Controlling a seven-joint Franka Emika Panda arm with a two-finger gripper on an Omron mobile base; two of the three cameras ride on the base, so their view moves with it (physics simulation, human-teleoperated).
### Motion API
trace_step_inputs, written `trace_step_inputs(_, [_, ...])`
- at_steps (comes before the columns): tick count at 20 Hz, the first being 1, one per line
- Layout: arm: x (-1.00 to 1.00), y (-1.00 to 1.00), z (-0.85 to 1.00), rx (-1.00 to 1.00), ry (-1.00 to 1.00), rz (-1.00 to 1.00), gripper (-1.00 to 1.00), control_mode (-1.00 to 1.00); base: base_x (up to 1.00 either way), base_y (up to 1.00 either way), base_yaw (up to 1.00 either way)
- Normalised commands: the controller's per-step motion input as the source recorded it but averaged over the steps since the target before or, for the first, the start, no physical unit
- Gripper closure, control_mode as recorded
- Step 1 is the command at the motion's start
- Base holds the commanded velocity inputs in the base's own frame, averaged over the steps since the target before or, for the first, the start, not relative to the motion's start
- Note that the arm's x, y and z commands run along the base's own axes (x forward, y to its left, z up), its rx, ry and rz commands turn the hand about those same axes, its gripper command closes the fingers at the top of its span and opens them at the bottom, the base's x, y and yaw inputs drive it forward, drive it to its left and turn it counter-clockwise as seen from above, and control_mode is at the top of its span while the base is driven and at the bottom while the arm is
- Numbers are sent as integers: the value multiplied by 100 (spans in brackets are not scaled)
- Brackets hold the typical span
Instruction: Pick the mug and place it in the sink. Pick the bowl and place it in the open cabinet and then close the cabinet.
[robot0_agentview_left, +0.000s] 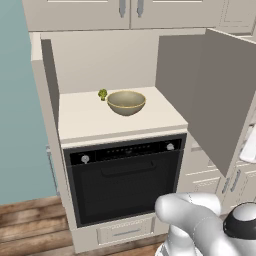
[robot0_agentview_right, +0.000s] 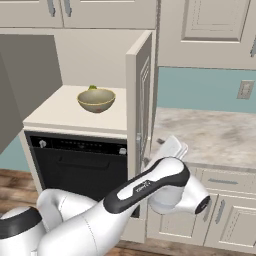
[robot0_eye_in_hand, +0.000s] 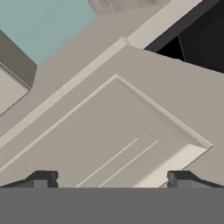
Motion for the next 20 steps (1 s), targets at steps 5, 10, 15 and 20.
trace_step_inputs(5, [-7,31,0,0,-3,2,-100,-100,0,0,0])
trace_step_inputs(10, [-24,34,0,0,-4,1,-100,-100,0,0,0])
trace_step_inputs(15, [-21,36,0,0,-2,0,-100,-100,0,0,0])
trace_step_inputs(20, [-2,58,0,0,0,0,-100,-100,0,0,0])
